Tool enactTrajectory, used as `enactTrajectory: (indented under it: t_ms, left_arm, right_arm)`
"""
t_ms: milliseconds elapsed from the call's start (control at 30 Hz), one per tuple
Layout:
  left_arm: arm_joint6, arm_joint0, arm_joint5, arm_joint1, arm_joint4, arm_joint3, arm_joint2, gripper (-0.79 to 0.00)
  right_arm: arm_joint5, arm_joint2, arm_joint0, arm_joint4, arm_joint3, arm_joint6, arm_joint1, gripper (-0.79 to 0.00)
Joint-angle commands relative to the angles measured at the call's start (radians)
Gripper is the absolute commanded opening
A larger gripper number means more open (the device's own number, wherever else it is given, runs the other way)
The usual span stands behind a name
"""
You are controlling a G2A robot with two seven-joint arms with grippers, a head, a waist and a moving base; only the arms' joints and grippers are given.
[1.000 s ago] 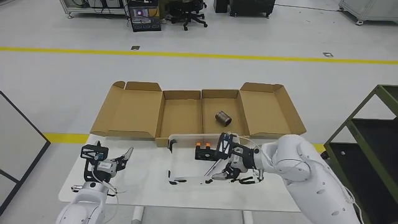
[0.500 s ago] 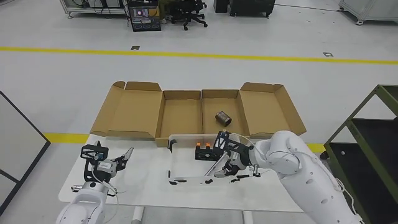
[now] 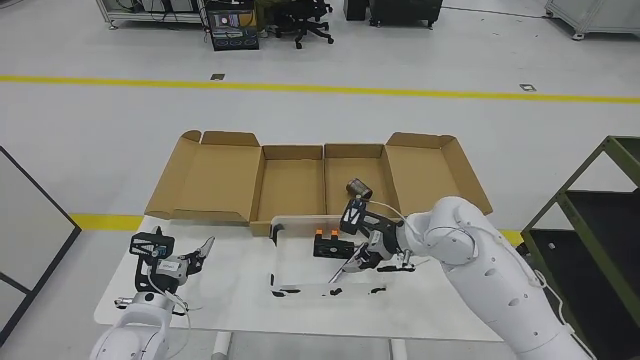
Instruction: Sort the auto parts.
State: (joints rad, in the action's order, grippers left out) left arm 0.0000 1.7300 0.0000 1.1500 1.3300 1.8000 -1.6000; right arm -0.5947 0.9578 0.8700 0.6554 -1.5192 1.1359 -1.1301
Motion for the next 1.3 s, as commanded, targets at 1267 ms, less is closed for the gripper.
enactTrajectory:
  t_ms: [1267]
  left_arm:
    - [0.000,0.000,0.000,0.000,0.000,0.000,0.000,0.000]
  right_arm:
    - [0.349,-0.391,-0.139,0.527,0.189,0.068,-0.130,0.000]
